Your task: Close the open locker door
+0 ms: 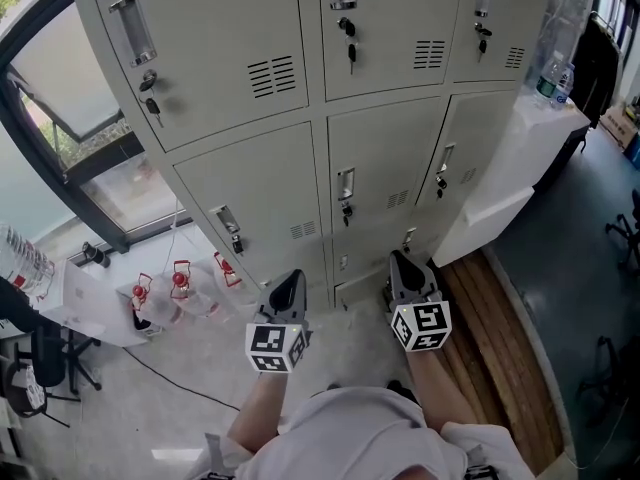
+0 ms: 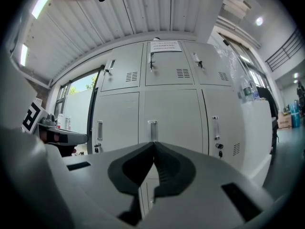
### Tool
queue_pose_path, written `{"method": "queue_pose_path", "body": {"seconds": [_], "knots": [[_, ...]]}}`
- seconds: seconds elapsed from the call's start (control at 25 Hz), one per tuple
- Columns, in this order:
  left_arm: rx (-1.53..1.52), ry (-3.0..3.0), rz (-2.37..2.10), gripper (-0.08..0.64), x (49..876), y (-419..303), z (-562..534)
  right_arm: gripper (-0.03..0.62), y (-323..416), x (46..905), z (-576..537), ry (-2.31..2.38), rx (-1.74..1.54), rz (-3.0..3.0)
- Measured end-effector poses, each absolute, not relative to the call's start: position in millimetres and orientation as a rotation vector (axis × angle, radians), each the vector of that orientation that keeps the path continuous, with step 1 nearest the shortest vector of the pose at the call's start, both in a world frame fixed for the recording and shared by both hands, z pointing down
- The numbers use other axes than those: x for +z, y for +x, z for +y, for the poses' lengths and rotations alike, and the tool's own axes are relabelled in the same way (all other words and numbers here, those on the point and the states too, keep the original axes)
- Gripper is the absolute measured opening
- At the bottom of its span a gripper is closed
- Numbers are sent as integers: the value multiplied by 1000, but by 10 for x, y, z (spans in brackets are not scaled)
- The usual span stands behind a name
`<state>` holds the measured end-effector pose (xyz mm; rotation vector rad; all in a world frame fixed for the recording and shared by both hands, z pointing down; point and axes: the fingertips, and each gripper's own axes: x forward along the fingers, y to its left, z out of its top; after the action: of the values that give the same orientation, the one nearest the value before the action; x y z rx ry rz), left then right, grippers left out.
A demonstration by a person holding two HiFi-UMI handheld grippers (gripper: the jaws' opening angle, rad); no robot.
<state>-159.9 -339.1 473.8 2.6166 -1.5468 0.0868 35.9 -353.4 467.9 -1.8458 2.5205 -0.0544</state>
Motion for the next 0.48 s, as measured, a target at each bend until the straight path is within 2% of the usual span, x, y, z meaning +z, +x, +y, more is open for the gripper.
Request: {"method": "queue_pose_path", "body": {"seconds": [0.48], "knots": [[70, 2620, -1559, 8, 4708, -1587, -3334, 12, 363, 4653, -3474, -1838, -44, 2526]]}}
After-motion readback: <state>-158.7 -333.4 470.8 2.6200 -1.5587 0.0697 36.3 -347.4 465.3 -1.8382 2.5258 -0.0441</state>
